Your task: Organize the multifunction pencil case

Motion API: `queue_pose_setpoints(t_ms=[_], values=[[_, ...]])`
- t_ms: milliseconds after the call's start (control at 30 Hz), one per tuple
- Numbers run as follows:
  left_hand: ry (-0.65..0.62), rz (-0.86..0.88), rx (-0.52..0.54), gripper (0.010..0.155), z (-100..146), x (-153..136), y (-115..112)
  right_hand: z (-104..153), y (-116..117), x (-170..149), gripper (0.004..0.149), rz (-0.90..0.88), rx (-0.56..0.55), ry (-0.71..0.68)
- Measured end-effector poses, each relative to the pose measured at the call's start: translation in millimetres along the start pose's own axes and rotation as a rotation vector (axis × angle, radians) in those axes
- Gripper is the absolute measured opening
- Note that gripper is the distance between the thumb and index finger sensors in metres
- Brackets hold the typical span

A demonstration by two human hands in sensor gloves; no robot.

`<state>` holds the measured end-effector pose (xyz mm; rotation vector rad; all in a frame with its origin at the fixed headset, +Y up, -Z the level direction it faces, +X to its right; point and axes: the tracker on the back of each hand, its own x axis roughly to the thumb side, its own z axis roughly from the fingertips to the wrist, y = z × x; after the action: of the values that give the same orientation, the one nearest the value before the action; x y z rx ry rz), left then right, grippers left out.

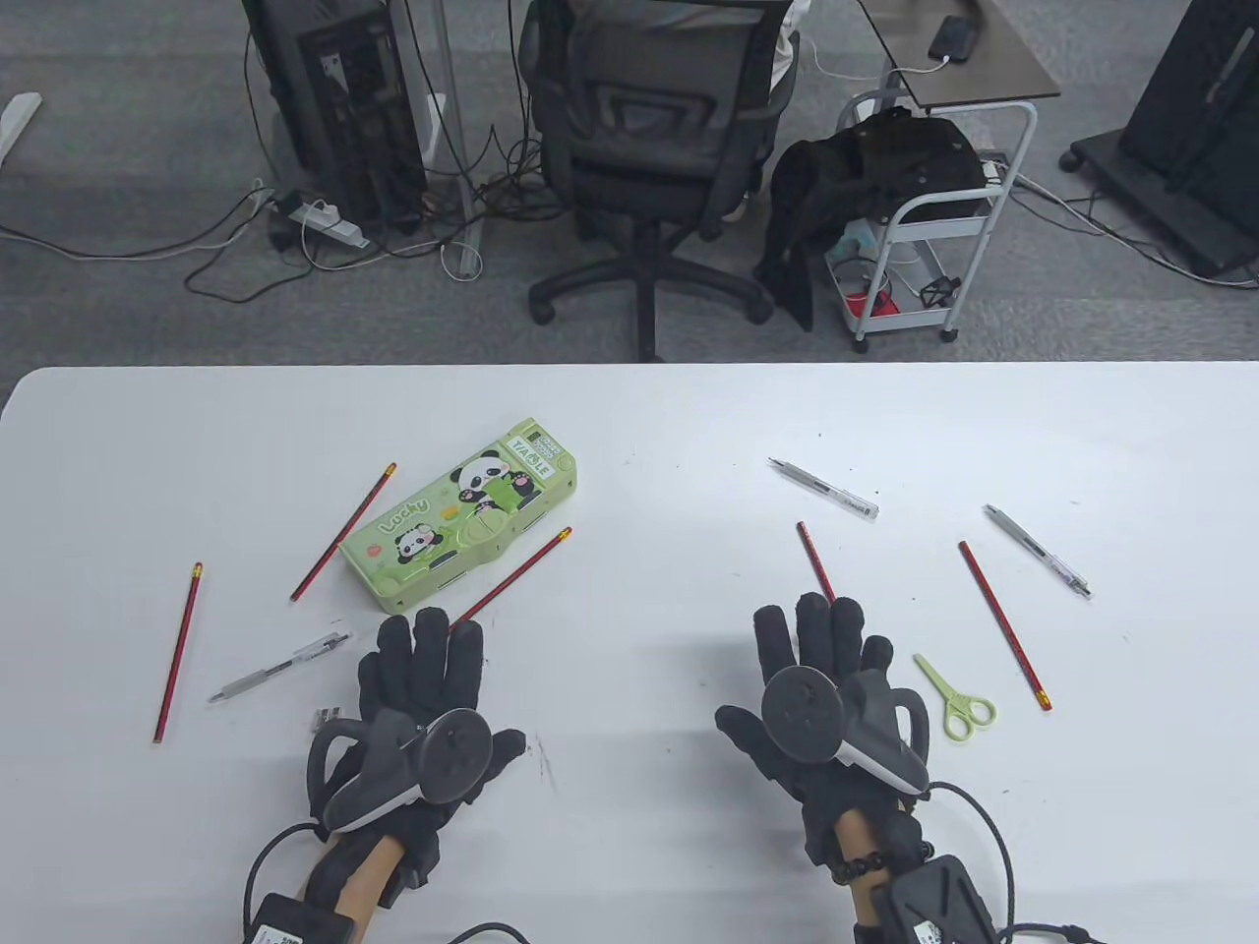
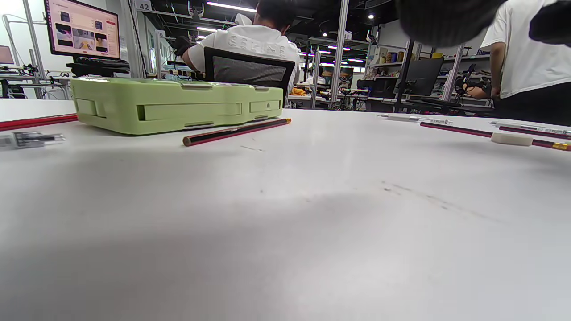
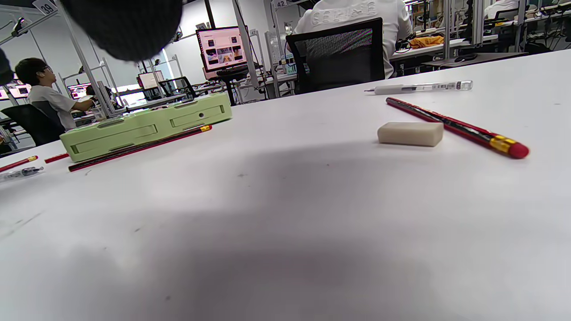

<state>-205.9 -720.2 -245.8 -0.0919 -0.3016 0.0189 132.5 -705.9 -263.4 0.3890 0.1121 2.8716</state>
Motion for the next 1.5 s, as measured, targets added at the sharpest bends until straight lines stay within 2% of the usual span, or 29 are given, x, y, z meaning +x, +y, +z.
queue_pose_setpoints(t_ms=[367,567,833,967,1167,1267,1500], values=[[0.041,0.028,0.005,0.102,-3.3,-8.3,4.7,2.6,-3.5,-2.2,0.094,-0.022,-0.035,-0.003],[0.11,0.075,-0.019,0.103,-15.7,-31.0,21.1,4.8,-6.2,-3.8,0.094,-0.042,-0.064,-0.004],[0.203,0.076,-0.087,0.11,-71.6,-74.8,61.6,5.1,-7.5,-6.4,0.093,-0.052,-0.07,0.007],[0.251,0.075,-0.156,0.116,-105.9,-93.4,70.7,3.5,-6.6,-10.5,0.093,-0.053,-0.066,0.023],[0.291,0.162,-0.226,0.122,-149.3,-111.5,70.5,2.8,-7.5,-18.9,0.093,-0.059,-0.066,0.057],[0.287,0.129,-0.272,0.123,-169.4,-113.5,67.4,4.0,-7.8,-24.6,0.093,-0.065,-0.073,0.082],[0.321,0.109,-0.431,0.125,-195.8,-109.6,36.2,8.1,-10.8,-33.0,0.093,-0.082,-0.092,0.122]])
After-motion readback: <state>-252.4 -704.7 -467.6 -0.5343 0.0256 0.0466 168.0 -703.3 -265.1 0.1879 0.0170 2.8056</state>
